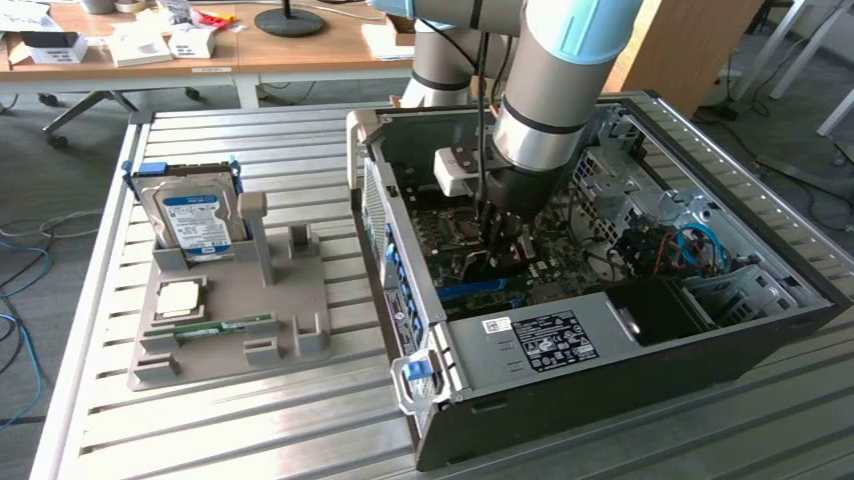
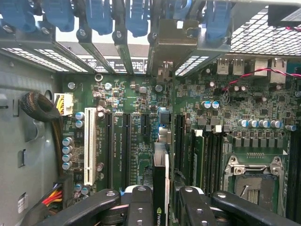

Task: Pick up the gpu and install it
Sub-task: 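Insert the gpu into the slot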

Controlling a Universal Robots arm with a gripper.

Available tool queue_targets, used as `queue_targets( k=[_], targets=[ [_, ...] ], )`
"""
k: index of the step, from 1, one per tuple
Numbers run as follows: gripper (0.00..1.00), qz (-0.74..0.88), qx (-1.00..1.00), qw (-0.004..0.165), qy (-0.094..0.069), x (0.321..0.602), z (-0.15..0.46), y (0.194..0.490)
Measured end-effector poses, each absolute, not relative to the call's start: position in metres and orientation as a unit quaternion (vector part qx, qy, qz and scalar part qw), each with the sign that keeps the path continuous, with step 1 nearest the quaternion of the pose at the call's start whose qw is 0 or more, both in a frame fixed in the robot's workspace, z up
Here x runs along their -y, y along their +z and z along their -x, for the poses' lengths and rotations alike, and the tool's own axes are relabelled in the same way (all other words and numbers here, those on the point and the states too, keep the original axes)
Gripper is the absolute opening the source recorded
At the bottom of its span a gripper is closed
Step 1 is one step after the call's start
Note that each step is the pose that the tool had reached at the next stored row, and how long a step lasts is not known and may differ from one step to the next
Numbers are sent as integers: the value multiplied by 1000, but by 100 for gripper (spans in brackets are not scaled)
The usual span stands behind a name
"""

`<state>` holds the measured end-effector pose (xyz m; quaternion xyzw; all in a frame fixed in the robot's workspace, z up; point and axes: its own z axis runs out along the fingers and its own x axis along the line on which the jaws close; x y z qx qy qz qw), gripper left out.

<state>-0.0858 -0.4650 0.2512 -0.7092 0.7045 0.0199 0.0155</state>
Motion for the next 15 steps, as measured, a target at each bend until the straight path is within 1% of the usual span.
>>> queue_targets(
  k=[15],
  targets=[
    [26,709,-705,15,20,465,86,247]
  ],
)
